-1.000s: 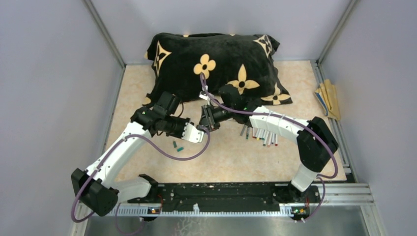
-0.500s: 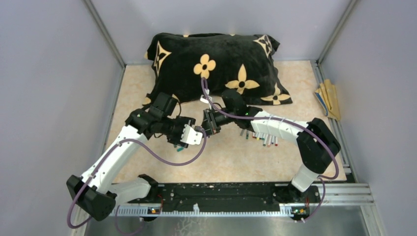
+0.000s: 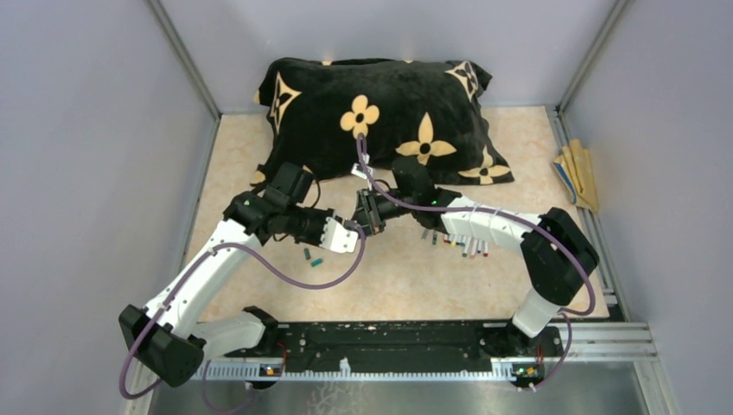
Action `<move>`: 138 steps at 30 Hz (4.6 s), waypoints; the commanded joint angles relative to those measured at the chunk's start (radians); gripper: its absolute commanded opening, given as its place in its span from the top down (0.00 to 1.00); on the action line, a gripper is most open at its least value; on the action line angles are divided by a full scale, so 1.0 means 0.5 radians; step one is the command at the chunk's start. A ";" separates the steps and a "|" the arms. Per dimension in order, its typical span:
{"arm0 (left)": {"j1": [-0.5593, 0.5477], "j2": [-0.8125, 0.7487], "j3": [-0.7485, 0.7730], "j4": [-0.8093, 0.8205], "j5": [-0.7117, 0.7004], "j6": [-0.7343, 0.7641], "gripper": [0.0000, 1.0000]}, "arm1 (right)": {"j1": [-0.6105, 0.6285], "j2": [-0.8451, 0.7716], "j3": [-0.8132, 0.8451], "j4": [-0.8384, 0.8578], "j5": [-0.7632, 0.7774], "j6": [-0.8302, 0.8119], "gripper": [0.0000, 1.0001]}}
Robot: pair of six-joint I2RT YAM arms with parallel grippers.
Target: Open the pen caps
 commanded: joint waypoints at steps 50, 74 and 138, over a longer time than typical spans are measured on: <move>0.412 0.877 -0.350 0.784 -0.144 -0.513 0.83 | -0.451 -0.922 -0.942 -0.683 2.527 -0.136 1.00; 0.412 0.691 0.029 0.364 0.082 -0.678 0.01 | -0.531 -0.310 -0.732 -0.380 2.487 -0.169 0.89; 0.940 0.431 0.256 0.260 0.876 -0.450 0.01 | -0.288 0.199 -0.348 -0.151 1.466 -1.161 1.00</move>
